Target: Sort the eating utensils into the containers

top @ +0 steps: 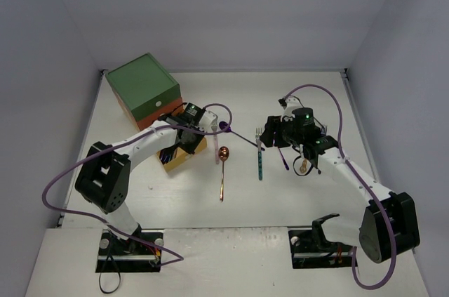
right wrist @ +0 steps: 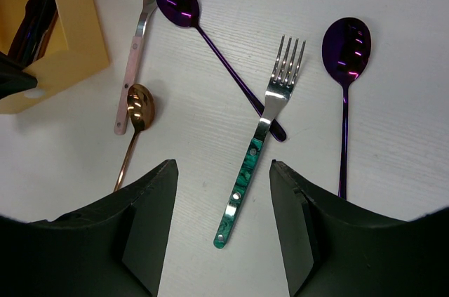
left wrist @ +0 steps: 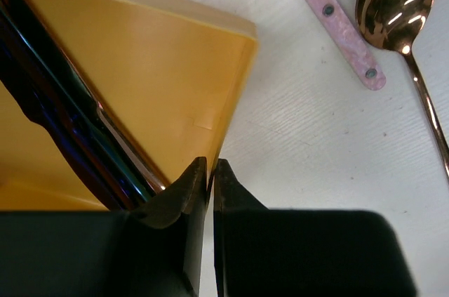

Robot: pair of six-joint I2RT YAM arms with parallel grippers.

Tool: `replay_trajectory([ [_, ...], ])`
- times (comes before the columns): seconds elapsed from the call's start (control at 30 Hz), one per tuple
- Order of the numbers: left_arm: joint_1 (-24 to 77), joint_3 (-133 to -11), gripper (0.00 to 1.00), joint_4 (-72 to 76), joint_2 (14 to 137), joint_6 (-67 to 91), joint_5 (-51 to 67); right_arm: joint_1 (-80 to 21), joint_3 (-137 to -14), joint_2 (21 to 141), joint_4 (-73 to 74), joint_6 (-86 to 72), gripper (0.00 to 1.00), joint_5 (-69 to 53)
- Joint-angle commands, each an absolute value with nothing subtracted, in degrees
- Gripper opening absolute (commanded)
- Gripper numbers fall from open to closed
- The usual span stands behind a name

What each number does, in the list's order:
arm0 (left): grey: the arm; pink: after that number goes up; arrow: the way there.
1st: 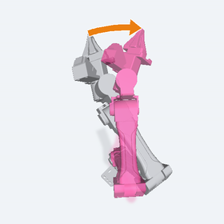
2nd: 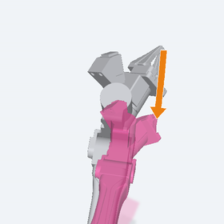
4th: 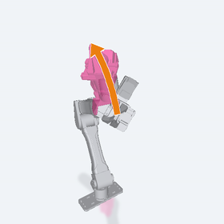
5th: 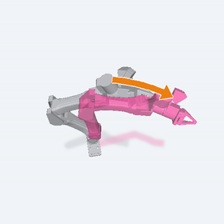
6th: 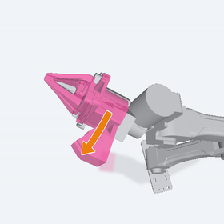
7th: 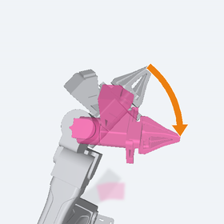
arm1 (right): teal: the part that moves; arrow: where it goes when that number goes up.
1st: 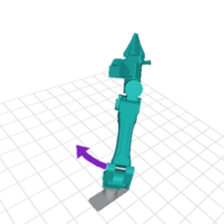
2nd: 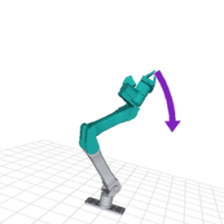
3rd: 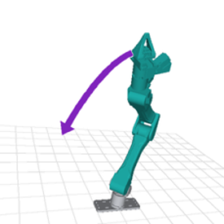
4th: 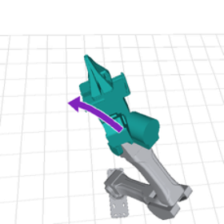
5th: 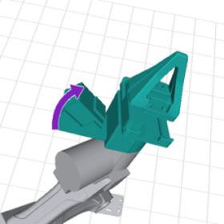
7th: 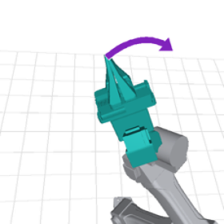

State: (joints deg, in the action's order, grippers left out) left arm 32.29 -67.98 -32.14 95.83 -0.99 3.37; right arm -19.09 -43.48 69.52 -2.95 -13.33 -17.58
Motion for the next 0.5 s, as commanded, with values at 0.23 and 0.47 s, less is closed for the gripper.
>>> replay_trajectory([
  [0.23,32.34,-73.69,0.00,-31.71,94.31,1.33,-2.67,-18.63,-43.07,67.38,-5.19,-12.48,0.52,-18.46],
  [0.47,32.16,-73.52,0.00,-31.93,94.44,-4.18,-2.80,-18.63,-42.97,67.41,-5.19,-12.39,0.52,-18.09],
])
